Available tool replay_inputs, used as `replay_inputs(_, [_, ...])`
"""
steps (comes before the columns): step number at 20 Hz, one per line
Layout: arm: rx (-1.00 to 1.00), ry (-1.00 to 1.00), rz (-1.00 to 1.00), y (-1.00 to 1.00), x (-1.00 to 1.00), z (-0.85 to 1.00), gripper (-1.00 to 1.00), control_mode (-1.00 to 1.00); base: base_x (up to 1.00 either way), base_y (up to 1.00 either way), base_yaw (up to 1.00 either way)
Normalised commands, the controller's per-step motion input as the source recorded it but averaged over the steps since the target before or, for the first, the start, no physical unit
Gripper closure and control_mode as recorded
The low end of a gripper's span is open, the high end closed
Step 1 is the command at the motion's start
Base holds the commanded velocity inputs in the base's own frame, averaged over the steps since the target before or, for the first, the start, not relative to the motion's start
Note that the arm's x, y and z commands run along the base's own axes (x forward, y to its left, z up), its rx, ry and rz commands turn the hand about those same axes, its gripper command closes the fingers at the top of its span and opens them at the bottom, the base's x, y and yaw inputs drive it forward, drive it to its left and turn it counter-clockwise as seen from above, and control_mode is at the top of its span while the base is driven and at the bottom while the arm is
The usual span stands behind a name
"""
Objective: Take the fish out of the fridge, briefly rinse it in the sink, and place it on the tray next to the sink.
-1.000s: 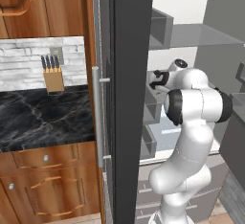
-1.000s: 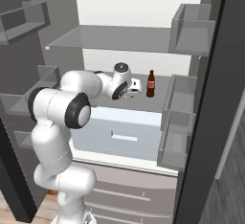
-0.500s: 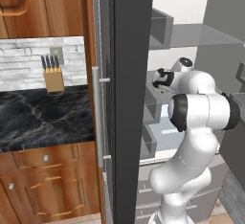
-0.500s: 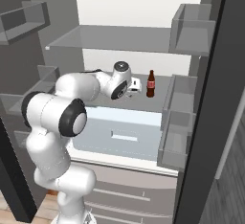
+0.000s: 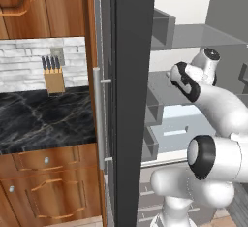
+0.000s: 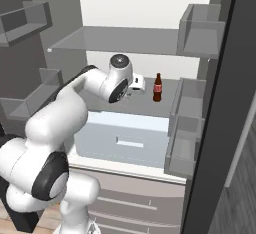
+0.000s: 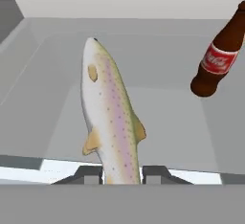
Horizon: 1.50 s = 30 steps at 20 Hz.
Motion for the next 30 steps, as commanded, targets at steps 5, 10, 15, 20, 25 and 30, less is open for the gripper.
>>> replay_inputs(5, [0.05, -0.11, 0.00, -0.02, -1.00, 0.51, 1.00, -1.00, 0.00, 0.00, 0.00])
replay_inputs(10, [0.01, -0.03, 0.00, 0.00, -1.00, 0.23, 1.00, -1.00, 0.00, 0.00, 0.00])
replay_inputs(15, [-0.16, -0.14, 0.04, 0.38, -1.00, 0.09, 1.00, -1.00, 0.00, 0.00, 0.00])
replay_inputs(20, [-0.23, -0.38, 0.15, 0.60, -0.99, 0.55, 1.00, -1.00, 0.00, 0.00, 0.00])
replay_inputs(25, [-0.02, -0.02, 0.30, 0.18, -0.59, 0.05, 1.00, 1.00, -0.29, 0.03, 0.29])
replay_inputs(30, [0.00, 0.00, 0.00, 0.00, 0.00, 0.00, 1.00, 1.00, -0.23, 0.00, 0.91])
